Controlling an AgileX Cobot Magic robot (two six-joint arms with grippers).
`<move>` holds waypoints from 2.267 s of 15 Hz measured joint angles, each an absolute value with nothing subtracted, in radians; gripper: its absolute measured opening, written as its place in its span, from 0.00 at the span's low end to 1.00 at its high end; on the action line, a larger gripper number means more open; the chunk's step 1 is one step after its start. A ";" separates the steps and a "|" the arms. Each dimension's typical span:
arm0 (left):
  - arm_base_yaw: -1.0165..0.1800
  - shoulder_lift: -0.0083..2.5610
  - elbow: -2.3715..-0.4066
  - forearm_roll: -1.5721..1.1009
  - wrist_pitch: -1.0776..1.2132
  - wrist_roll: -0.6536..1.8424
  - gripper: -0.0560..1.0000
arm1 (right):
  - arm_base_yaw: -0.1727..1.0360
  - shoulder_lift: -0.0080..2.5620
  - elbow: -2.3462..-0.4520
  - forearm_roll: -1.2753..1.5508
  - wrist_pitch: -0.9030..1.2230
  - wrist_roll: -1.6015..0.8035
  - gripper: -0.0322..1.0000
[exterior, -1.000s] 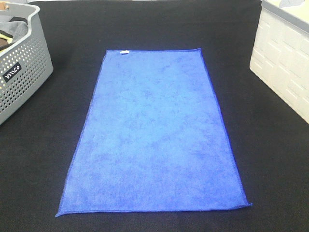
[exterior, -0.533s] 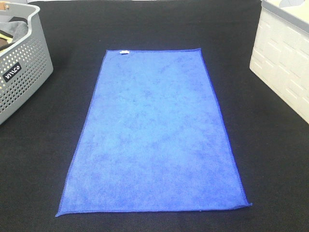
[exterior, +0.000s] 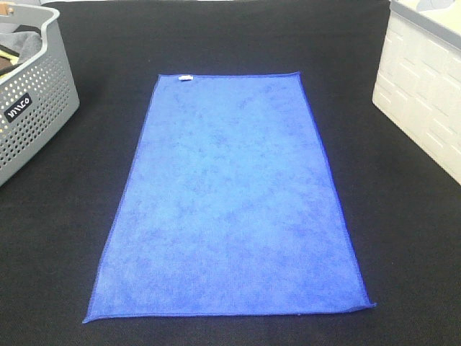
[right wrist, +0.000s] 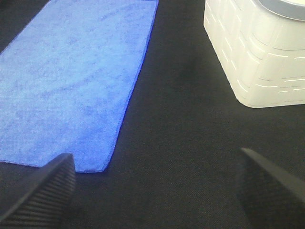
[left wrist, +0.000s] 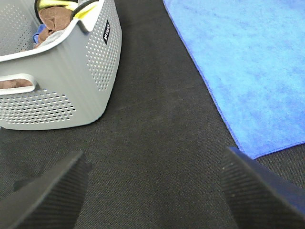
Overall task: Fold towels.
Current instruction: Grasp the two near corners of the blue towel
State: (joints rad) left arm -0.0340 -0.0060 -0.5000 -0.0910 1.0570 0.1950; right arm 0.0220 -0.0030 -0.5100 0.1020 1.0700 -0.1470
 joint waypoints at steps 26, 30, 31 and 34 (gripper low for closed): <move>-0.034 0.122 -0.512 -0.110 1.004 0.043 0.75 | 0.022 0.208 -0.560 0.137 1.055 -0.050 0.84; -0.034 0.293 -0.512 -0.275 0.973 0.000 0.75 | 0.022 0.453 -0.590 0.276 1.051 -0.042 0.83; -0.034 0.360 -0.512 -0.333 0.973 0.000 0.75 | 0.022 0.526 -0.591 0.314 1.048 -0.042 0.83; -0.034 0.593 -0.512 -0.470 0.964 0.089 0.75 | 0.022 0.756 -0.591 0.401 1.042 -0.123 0.83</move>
